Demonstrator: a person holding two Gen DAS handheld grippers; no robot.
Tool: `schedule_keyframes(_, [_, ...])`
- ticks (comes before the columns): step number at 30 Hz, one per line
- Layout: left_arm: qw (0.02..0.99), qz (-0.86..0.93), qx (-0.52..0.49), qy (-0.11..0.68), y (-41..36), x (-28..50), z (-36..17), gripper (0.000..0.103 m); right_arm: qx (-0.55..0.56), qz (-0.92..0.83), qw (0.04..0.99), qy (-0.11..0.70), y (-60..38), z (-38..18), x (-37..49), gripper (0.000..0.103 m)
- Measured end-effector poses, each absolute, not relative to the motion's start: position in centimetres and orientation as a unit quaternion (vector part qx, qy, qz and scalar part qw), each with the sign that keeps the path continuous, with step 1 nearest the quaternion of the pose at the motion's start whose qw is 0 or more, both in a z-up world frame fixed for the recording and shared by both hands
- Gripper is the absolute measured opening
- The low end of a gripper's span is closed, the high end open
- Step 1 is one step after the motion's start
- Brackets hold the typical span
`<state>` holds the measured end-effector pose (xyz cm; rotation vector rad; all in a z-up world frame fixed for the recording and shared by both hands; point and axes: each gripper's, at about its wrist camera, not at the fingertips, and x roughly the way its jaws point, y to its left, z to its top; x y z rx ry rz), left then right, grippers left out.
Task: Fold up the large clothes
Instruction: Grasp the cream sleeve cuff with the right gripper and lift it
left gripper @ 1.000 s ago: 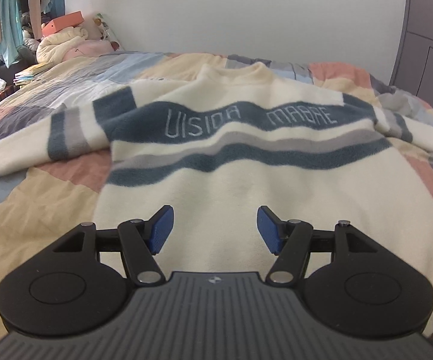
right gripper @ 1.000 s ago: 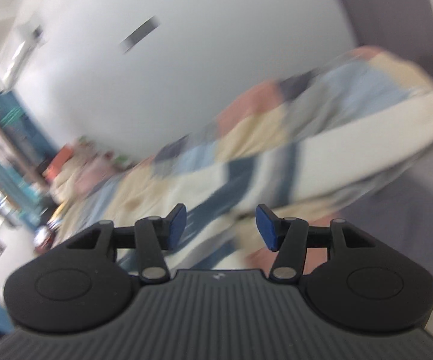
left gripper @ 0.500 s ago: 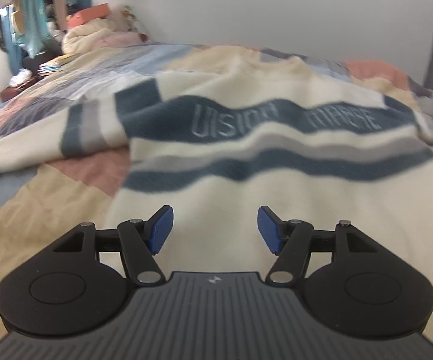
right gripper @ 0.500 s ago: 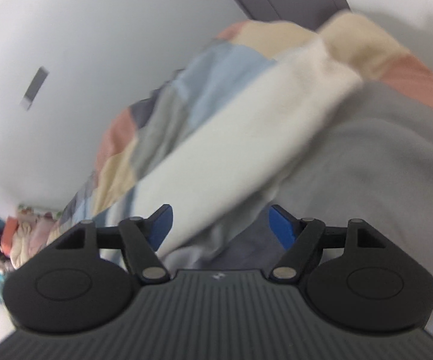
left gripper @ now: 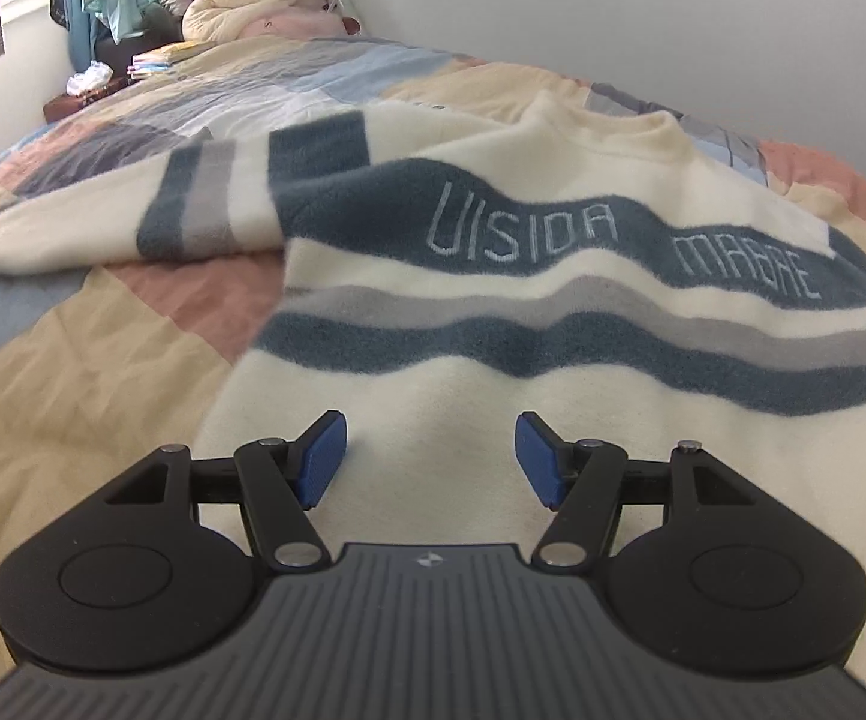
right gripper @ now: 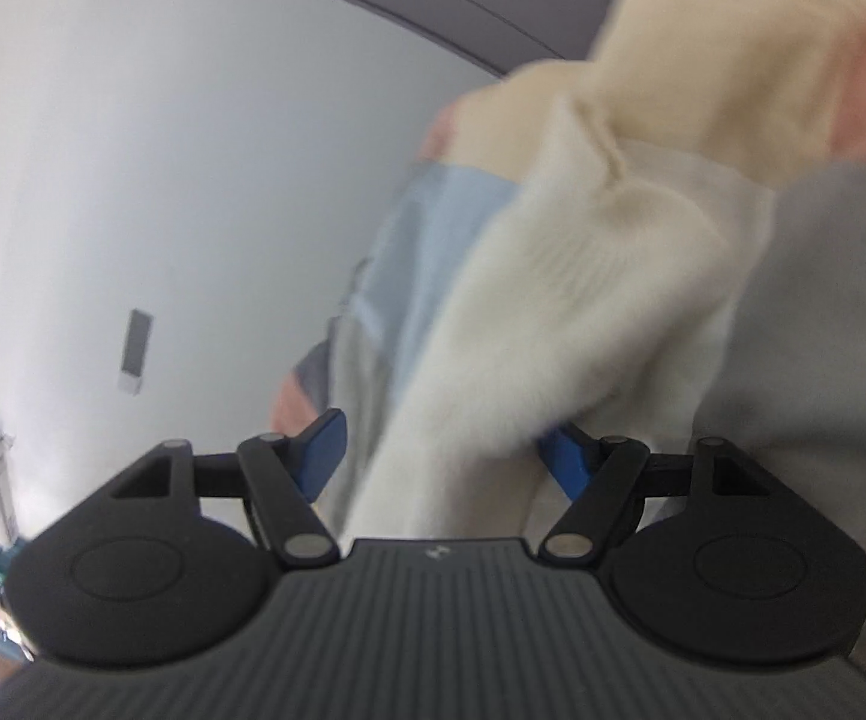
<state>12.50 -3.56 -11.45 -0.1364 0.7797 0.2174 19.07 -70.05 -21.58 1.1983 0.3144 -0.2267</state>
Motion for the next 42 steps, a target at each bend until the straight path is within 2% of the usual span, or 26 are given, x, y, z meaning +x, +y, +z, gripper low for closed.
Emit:
schedule_keyframes(3, [0.917,0.106,-0.077,0.378,-3.6,12.5,-11.2,0.068,0.562,-0.120,0.802,0.164,-70.2,-21.8,19.0,0.062])
schedule_keyframes(6, [0.917,0.107,-0.077,0.378,-3.9,12.7,-11.1,0.068,0.567,-0.113,0.799,0.167,-70.2,-22.0,18.4,0.060])
schedule_keyframes(10, [0.916,0.106,-0.076,0.380,-4.2,12.9,-11.1,0.068,0.567,-0.122,0.795,0.179,-71.1,-22.2,18.7,0.046])
schedule_keyframes(12, [0.915,0.103,-0.079,0.382,-4.1,13.0,-11.0,0.068,0.580,-0.113,0.787,0.177,-71.9,-22.5,19.1,0.043])
schedule_keyframes(13, [0.915,0.100,-0.082,0.382,-4.1,13.0,-10.8,0.068,0.588,-0.113,0.781,0.176,-72.4,-22.5,19.2,0.037])
schedule_keyframes(16, [0.915,0.090,-0.097,0.380,-3.9,12.9,-10.3,0.068,0.583,-0.117,0.783,0.181,-72.8,-21.7,19.2,0.031])
schedule_keyframes(20, [0.915,0.084,-0.108,0.379,-3.6,12.8,-11.0,0.068,0.543,-0.125,0.808,0.191,-72.1,-19.7,18.6,0.029])
schedule_keyframes(25, [0.913,0.084,-0.122,0.381,-2.6,12.7,-11.6,0.068,0.516,-0.125,0.831,0.165,-72.1,-16.8,17.9,0.017])
schedule_keyframes(30, [0.911,0.081,-0.143,0.379,-1.5,12.9,-11.7,0.068,0.461,-0.159,0.859,0.155,-71.6,-12.7,19.1,0.012])
schedule_keyframes(35, [0.905,0.089,-0.154,0.388,-0.1,12.9,-11.8,0.068,0.380,-0.175,0.898,0.140,-70.2,-8.2,20.5,0.012])
schedule_keyframes(42, [0.894,0.076,-0.159,0.413,2.3,13.0,-12.7,0.068,0.322,-0.169,0.925,0.112,-67.5,-2.4,20.5,0.012])
